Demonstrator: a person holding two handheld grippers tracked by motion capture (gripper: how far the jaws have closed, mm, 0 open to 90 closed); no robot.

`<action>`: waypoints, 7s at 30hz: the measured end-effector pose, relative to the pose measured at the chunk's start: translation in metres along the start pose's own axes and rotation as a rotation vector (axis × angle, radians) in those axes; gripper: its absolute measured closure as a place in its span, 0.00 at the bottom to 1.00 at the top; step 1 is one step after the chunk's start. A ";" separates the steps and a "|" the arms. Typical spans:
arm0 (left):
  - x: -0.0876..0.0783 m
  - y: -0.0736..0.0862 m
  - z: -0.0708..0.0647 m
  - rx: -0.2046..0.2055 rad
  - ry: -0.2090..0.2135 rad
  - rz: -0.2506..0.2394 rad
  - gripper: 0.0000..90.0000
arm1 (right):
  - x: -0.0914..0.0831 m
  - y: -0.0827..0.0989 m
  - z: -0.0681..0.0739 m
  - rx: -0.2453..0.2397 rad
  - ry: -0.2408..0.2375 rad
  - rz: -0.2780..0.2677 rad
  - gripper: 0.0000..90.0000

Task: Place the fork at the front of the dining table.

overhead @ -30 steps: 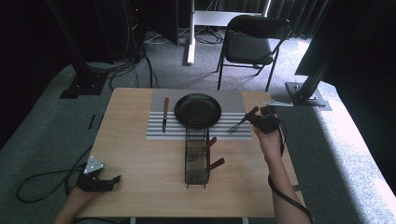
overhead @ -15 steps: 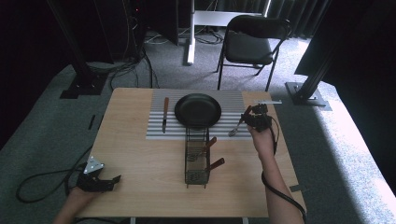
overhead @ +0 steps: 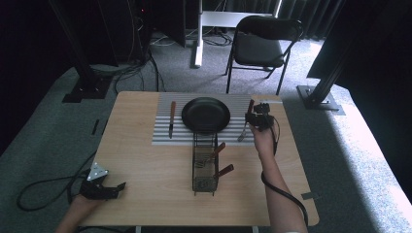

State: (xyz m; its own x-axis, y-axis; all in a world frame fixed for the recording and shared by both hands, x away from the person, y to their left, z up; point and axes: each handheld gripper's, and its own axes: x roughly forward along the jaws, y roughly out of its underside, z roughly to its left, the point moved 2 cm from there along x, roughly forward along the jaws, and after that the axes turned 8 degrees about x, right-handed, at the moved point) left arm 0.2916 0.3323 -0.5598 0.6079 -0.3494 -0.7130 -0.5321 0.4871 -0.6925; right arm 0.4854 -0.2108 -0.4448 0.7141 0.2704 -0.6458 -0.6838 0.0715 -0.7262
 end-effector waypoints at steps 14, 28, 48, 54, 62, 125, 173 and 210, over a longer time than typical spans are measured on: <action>0.000 0.000 0.000 0.000 0.000 -0.001 0.10 | 0.075 -0.037 0.011 0.026 0.115 0.133 0.89; 0.000 0.000 0.000 0.000 0.000 0.000 0.10 | 0.145 -0.030 0.005 0.099 0.167 0.297 0.89; 0.000 0.000 0.000 0.000 0.000 0.000 0.10 | 0.110 -0.022 -0.004 0.108 0.099 0.299 0.72; 0.000 0.000 0.000 0.000 0.000 0.000 0.10 | 0.088 0.001 -0.007 0.112 0.056 0.313 0.70; 0.000 0.000 0.000 0.000 0.000 0.000 0.10 | 0.088 0.020 -0.004 0.097 0.028 0.347 0.72; 0.000 0.000 -0.001 -0.007 -0.007 0.000 0.10 | 0.044 0.082 -0.030 0.024 -0.163 0.177 0.16; 0.000 0.000 -0.001 -0.007 -0.007 0.000 0.10 | -0.038 0.158 -0.068 -0.019 0.040 0.018 0.14; 0.000 0.000 -0.001 -0.009 -0.007 -0.001 0.10 | -0.086 0.204 -0.112 0.048 0.232 0.008 0.14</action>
State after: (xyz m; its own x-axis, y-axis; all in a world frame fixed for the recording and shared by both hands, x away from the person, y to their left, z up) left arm 0.2913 0.3315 -0.5599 0.6128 -0.3441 -0.7114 -0.5367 0.4795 -0.6942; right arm 0.3014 -0.3274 -0.5638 0.7201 0.0436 -0.6925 -0.6920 0.1174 -0.7123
